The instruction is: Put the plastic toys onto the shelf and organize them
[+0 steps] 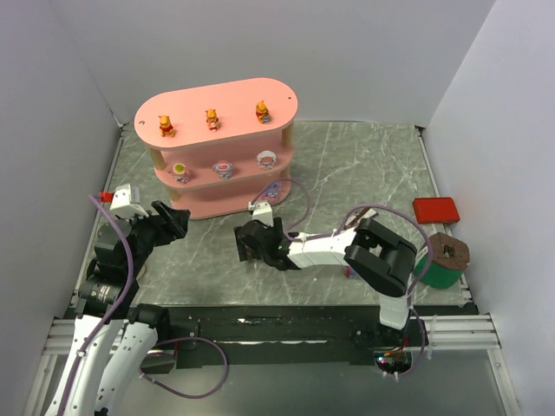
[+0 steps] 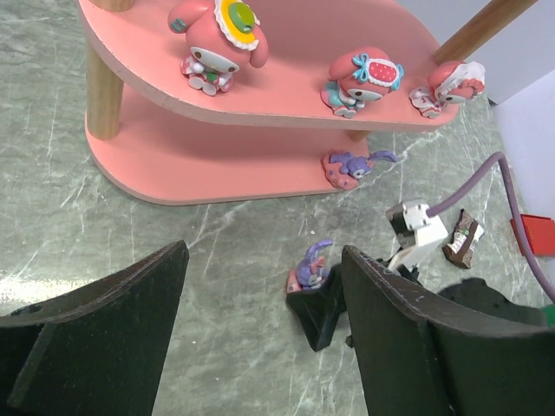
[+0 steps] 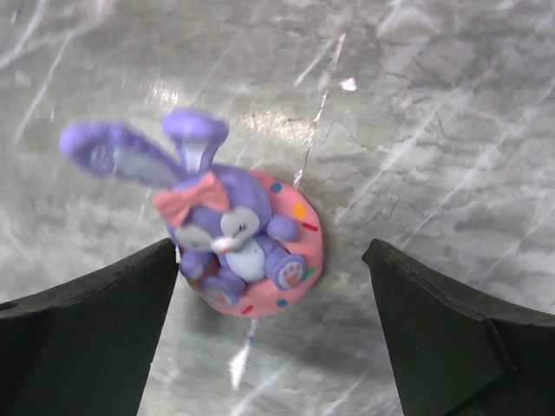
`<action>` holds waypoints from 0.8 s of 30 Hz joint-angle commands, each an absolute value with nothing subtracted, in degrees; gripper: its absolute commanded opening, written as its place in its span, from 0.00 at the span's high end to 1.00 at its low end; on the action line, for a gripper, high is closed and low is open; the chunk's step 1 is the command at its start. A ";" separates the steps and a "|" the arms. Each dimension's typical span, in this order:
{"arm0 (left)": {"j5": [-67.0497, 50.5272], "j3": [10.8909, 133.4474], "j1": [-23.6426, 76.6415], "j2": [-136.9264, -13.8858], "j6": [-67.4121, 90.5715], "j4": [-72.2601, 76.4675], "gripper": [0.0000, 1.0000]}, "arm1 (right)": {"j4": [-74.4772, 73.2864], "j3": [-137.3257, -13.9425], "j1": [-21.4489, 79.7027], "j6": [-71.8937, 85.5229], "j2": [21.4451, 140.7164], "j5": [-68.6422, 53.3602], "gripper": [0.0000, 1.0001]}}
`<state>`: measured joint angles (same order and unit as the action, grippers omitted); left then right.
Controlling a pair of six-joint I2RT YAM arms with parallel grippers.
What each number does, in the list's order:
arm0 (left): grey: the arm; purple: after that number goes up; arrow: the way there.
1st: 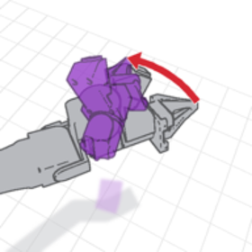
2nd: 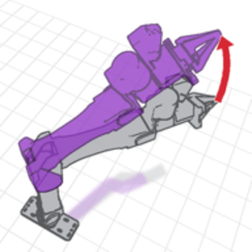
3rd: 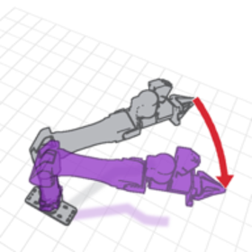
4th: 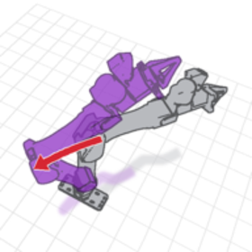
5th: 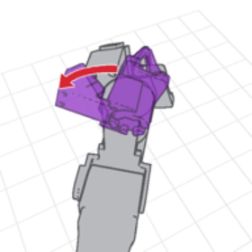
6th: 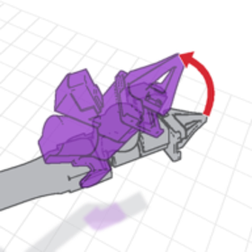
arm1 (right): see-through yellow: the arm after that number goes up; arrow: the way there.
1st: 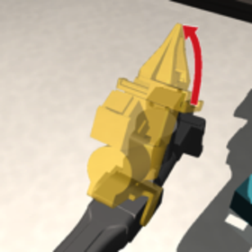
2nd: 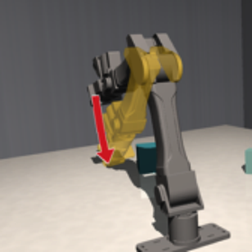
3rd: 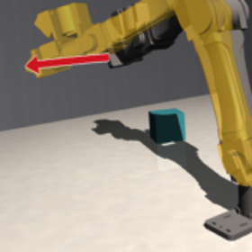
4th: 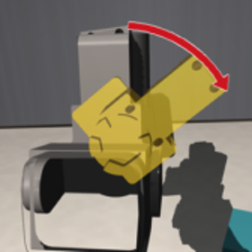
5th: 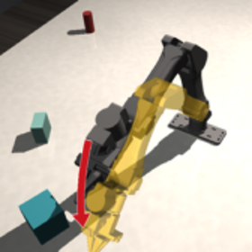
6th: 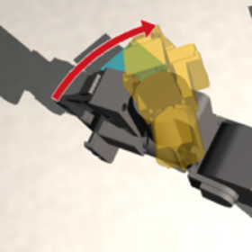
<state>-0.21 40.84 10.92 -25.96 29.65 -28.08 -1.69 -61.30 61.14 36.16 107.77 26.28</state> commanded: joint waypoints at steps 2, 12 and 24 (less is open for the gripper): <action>-1.41 40.87 10.72 -25.49 29.88 -25.93 0.23 | 12.55 -53.01 60.91 20.51 102.66 22.59 0.04; -1.05 40.96 10.72 -25.49 30.06 -26.10 0.23 | 28.29 -45.53 60.47 9.85 103.44 13.45 0.17; -1.41 40.96 10.72 -26.02 29.88 -26.02 0.22 | 31.90 -39.65 56.61 3.78 99.32 5.99 0.14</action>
